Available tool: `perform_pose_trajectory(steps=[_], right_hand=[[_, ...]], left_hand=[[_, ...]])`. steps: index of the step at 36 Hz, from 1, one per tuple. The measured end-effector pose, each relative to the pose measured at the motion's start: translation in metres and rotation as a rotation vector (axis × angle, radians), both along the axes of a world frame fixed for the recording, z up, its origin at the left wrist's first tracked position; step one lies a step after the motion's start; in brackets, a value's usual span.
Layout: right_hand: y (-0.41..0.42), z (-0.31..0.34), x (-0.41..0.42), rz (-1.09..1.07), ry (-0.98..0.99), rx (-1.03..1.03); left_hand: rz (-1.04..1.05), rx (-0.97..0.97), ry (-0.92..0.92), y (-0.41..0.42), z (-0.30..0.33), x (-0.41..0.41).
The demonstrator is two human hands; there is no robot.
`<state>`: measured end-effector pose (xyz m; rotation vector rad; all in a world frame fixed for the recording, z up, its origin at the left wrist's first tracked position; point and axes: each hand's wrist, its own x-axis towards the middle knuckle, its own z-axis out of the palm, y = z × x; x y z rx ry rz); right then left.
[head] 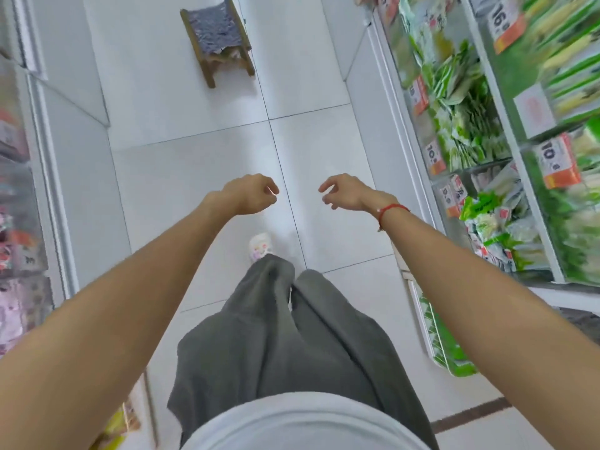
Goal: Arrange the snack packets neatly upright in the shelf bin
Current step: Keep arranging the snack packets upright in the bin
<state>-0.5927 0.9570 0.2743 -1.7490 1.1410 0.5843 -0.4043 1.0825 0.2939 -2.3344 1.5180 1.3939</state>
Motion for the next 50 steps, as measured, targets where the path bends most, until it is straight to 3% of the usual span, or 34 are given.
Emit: perform_pose_trajectory(steps=[6,19,31,36,50], right_hand=[[-0.088,0.016,0.065,-0.139,-0.079,0.009],[-0.32,0.01,0.128,-0.326,-0.034,-0.048],[-0.502,0.013,0.183,-0.486,-0.01,-0.048],[-0.572,0.013,0.226,-0.539,0.0,-0.037],[-0.677,0.012,0.294,-0.889,-0.036,0.008]], left_hand=[[-0.049,0.038,0.04,-0.109,0.007,0.069],[-0.207,-0.049,0.094,-0.401,0.005,0.157],[-0.414,-0.103,-0.069,-0.615,0.01,0.225],[-0.503,-0.041,-0.084,-0.701,-0.004,0.272],[-0.728,-0.006,-0.157,-0.871,-0.004,0.336]])
